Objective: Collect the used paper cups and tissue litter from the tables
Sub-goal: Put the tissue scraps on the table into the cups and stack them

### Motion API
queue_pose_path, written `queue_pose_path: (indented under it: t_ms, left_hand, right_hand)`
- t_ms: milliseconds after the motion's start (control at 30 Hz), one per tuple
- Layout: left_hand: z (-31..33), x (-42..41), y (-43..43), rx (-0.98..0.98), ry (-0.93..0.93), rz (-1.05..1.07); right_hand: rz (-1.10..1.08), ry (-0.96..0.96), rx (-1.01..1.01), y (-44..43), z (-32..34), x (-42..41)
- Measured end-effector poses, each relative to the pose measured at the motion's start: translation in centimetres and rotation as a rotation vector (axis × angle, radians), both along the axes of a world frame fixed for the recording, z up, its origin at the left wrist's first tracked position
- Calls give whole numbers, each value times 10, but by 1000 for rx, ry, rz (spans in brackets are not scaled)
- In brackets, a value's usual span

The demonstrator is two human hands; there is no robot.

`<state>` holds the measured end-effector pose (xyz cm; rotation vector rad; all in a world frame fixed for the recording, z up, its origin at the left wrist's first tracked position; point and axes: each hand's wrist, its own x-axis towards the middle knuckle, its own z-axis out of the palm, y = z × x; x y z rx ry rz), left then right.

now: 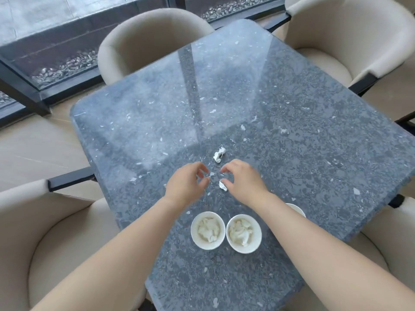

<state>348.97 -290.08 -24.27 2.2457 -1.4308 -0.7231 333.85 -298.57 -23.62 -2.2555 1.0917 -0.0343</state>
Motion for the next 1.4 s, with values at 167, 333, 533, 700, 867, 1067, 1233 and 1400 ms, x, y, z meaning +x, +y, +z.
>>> queue_pose_path:
  t_ms: [167, 333, 533, 700, 867, 1067, 1233, 1400]
  left_hand:
    - [-18, 14, -32, 38, 25, -4]
    - [-32, 20, -61, 63, -5, -70]
    - [-46, 22, -83, 87, -109, -278]
    - [-55, 24, -87, 179, -176, -376]
    - [-55, 26, -67, 193, -141, -348]
    - [-38, 23, -36, 158, -4, -225]
    - [-5, 15, -12, 20, 80, -126]
    - [30, -2, 28, -65, 143, -115]
  right_hand:
    - [28, 63, 40, -16, -20, 15]
    - [27, 122, 85, -25, -38, 15]
    - [-22, 120, 109, -27, -50, 9]
    - [10, 132, 123, -27, -54, 3]
    - [42, 170, 109, -26, -55, 4]
    - [21, 144, 116, -22, -44, 3]
    - [-10, 36, 64, -12, -19, -6]
    - [-51, -111, 11, 19, 13, -24]
